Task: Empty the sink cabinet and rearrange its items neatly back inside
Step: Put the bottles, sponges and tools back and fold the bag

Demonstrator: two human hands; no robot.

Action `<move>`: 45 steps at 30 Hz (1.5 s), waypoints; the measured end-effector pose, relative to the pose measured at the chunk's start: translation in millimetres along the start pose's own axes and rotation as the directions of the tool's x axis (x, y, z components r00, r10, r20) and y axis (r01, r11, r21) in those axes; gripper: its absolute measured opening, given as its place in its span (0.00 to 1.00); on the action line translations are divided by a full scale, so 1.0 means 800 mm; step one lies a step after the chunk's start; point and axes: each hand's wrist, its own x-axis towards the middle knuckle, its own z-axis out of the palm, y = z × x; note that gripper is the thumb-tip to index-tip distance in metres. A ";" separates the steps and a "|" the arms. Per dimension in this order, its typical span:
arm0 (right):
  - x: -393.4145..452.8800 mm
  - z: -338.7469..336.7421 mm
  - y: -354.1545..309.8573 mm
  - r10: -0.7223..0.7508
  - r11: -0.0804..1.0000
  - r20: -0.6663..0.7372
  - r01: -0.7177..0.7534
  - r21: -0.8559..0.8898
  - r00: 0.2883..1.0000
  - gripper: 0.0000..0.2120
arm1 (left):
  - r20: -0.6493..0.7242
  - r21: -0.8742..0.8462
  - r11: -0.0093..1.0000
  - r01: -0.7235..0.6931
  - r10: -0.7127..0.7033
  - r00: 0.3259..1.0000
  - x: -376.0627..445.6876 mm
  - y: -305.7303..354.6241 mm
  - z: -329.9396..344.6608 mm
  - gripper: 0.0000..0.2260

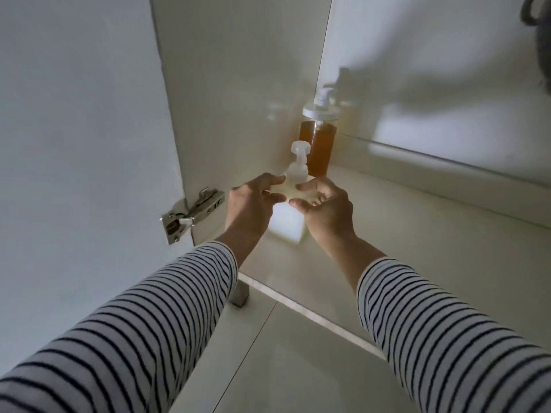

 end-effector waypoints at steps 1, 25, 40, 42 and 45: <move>0.016 0.001 0.004 0.019 1.000 -0.013 -0.019 0.000 1.000 0.09 | 0.002 0.001 1.000 0.007 -0.007 1.000 0.017 -0.002 0.009 0.14; 0.191 -0.001 0.021 0.128 0.941 0.043 -0.108 -0.322 0.991 0.24 | 0.385 0.597 0.790 -0.139 -0.130 0.914 0.199 0.017 0.077 0.26; 0.027 -0.053 -0.071 0.357 0.601 0.416 0.135 -0.787 0.836 0.24 | 0.449 0.767 0.570 -0.294 -0.149 0.881 0.033 0.041 -0.043 0.17; -0.002 -0.052 -0.081 0.355 0.596 0.414 0.139 -0.791 0.838 0.24 | 0.459 0.768 0.560 -0.312 -0.142 0.877 0.008 0.045 -0.066 0.18; -0.047 -0.044 -0.090 0.363 0.602 0.427 0.141 -0.786 0.829 0.24 | 0.474 0.767 0.549 -0.333 -0.134 0.870 -0.027 0.052 -0.104 0.19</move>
